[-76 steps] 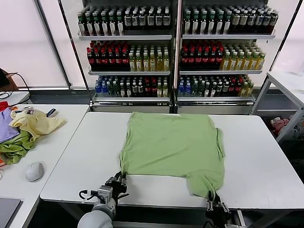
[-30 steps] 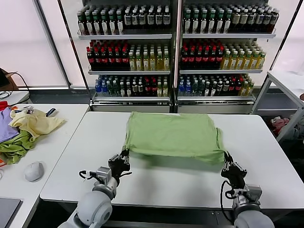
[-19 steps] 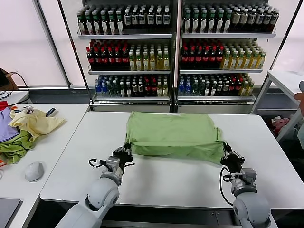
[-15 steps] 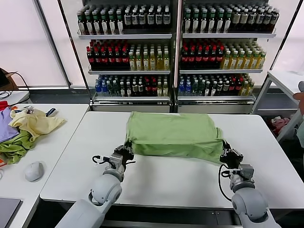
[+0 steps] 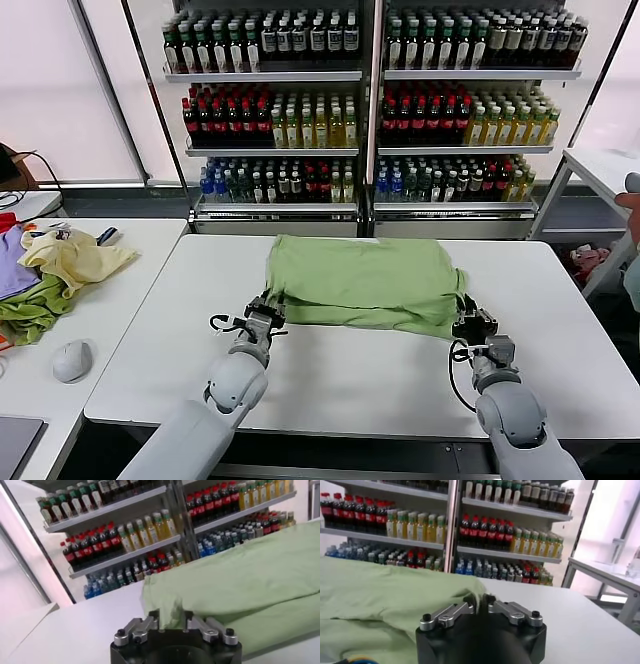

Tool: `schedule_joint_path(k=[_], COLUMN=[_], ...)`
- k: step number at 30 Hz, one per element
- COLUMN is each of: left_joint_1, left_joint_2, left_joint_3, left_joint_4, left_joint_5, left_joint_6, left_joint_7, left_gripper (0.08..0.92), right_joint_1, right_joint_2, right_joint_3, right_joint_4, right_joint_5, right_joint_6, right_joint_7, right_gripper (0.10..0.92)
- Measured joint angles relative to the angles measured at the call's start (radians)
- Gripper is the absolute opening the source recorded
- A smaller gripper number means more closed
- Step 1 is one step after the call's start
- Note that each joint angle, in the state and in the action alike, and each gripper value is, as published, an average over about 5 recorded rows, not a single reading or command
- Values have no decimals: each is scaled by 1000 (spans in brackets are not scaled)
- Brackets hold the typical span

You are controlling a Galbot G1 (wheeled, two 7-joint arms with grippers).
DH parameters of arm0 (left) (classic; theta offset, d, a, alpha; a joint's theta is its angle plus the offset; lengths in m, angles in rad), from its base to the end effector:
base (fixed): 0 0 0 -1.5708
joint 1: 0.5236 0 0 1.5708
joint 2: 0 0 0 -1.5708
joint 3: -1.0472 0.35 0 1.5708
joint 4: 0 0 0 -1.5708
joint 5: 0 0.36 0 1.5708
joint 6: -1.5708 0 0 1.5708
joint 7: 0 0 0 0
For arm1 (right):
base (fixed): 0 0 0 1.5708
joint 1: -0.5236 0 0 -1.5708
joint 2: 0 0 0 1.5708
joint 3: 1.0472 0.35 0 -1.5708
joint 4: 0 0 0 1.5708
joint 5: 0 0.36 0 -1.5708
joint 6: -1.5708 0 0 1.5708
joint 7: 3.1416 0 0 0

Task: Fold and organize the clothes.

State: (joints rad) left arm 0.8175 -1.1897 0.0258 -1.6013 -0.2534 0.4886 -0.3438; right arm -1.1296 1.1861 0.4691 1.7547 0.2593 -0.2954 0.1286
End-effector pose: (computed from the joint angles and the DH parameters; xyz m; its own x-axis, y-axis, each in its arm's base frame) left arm 0.3864 -0.0483 -0.3046 -0.9373 0.0587 0.3435 0.1763 0.9301 0.3223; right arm 0.3299 -0.0888 -0.2988 -0.9774 0.0462 0.2061 0.0159 0.9891 -0.1466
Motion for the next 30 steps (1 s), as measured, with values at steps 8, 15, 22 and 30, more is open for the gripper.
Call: schedule_joint_path(k=[8, 15, 22, 30], left_joint_1=[17, 12, 9, 6], left_joint_2=[13, 3, -9, -23], left_joint_3=[-12, -13, -9, -9], left_joint_4=[-10, 0, 9, 27], left_joint_5=[-15, -57, -101, -147], left_joint_6=[20, 37, 41, 48], left_joint_7=[-2, -7, -8, -13], left_gripper=[726, 817, 666, 450], right_joint_1=[-34, -41, -42, -38], right_joint_2=[6, 16, 19, 14], right_joint_3=[20, 21, 12, -1], right_joint_4=[14, 11, -10, -33], right_joint_5=[3, 24, 56, 99], right_joint_6=[-15, -52, -103, -128], right_joint_7=[15, 38, 57, 62], right_gripper=[718, 820, 807, 598])
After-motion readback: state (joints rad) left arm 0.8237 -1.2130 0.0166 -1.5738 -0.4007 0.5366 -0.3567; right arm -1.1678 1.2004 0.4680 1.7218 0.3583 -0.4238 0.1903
